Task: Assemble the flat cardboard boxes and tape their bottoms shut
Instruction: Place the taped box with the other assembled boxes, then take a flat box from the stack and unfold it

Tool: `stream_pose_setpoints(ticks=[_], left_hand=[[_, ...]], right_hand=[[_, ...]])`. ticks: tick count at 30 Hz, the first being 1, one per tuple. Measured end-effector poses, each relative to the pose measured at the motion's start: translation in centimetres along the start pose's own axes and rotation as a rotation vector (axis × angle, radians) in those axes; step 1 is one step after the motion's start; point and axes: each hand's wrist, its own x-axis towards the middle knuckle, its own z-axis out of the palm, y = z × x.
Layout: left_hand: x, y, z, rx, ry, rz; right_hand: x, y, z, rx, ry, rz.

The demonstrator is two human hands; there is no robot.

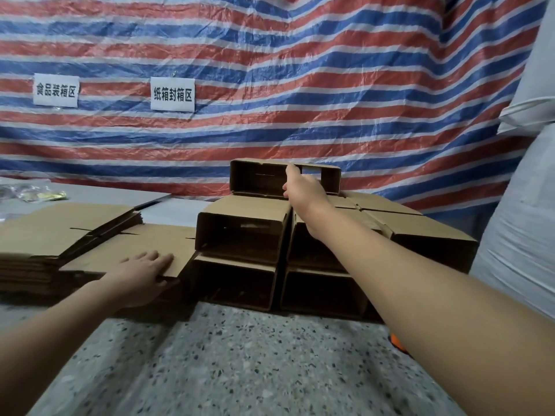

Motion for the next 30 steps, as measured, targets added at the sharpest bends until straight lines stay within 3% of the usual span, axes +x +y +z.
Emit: stream_pose_setpoints(ticks=[6, 15, 21, 25, 30], left_hand=[[-1.1, 0.6, -2.0, -0.301, 0.196, 0.014], [-2.2, 1.5, -6.8, -0.402, 0.794, -0.147], [-3.9, 4.1, -13.7, -0.407, 1.042, 0.001], [-5.8, 7.5, -18.5, -0.542, 1.145, 0.166], [-9.0, 10.6, -23.0, -0.801, 1.128, 0.369]], right_hand=[[-0.3, 0.0, -0.8, 0.025, 0.016, 0.004], [0.1, -0.4, -1.7, 0.032, 0.038, 0.003], [0.7, -2.1, -2.5, 0.046, 0.038, -0.014], [0.6, -3.7, -3.3, 0.063, 0.042, -0.062], [1.2, -6.7, -7.7, 0.183, 0.186, -0.166]])
